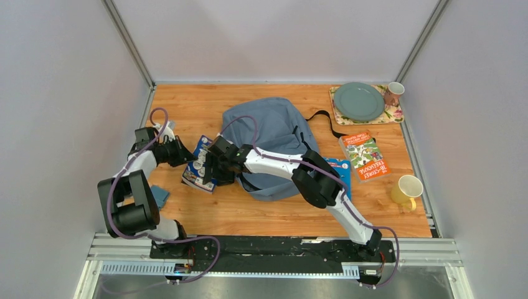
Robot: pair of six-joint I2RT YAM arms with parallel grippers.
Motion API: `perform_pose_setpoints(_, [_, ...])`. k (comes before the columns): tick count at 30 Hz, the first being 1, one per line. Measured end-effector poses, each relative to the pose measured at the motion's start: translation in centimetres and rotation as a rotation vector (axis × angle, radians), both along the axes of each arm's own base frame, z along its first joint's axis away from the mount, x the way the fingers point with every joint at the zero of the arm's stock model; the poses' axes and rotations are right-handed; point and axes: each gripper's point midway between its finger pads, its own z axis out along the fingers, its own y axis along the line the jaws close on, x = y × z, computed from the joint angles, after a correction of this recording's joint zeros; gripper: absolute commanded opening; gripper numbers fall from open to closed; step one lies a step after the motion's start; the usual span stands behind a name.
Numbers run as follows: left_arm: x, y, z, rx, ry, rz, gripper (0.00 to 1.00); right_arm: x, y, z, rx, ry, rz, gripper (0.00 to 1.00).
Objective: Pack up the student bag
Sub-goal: Pick up the book from the center of the board.
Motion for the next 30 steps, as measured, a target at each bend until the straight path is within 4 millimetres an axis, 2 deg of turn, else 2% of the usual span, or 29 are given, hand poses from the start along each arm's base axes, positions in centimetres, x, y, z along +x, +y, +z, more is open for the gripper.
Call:
perform_pose_setpoints(4, [-0.6,0.1,0.6,0.062,-0.013,0.040,0.00,-0.2,-0.3,0.4,0.016,-0.025,0.022,0.66])
perform_pose_setpoints(7, [-2.0,0.4,1.5,0.100,-0.018,0.105,0.00,-0.6,-1.0,1.8,0.034,-0.050,0.038,0.67])
perform_pose_setpoints(11, [-2.4,1.0,4.3,0.138,-0.056,0.175,0.00,-1.2,-2.5,6.1,0.087,-0.107,0.050,0.68])
perform_pose_setpoints(16, [-0.8,1.7,10.6,0.158,-0.172,0.219,0.00,-1.7,-5.5,14.3,0.195,-0.244,0.031,0.69])
perform_pose_setpoints(18, [-0.2,1.4,14.1,0.138,-0.256,0.209,0.00,-2.0,-7.0,16.8,0.231,-0.287,0.017,0.69])
perform_pose_setpoints(20, [-0.1,0.5,16.7,0.102,-0.326,0.185,0.00,-2.2,-8.9,18.6,0.260,-0.322,-0.005,0.70])
perform_pose_setpoints(24, [-0.8,-2.1,21.0,-0.030,-0.438,0.103,0.00,-2.0,-12.5,19.3,0.270,-0.350,-0.054,0.71])
perform_pose_setpoints(25, [-0.9,-2.9,22.0,-0.078,-0.465,0.073,0.00,-1.9,-13.4,19.1,0.268,-0.352,-0.065,0.79])
perform_pose_setpoints(26, [-1.1,-3.7,23.1,-0.129,-0.495,0.041,0.00,-1.9,-14.4,19.0,0.271,-0.356,-0.078,0.81])
perform_pose_setpoints(30, [-2.2,-6.3,25.5,-0.294,-0.559,-0.060,0.00,-1.9,-17.1,19.9,0.320,-0.397,-0.118,0.85])
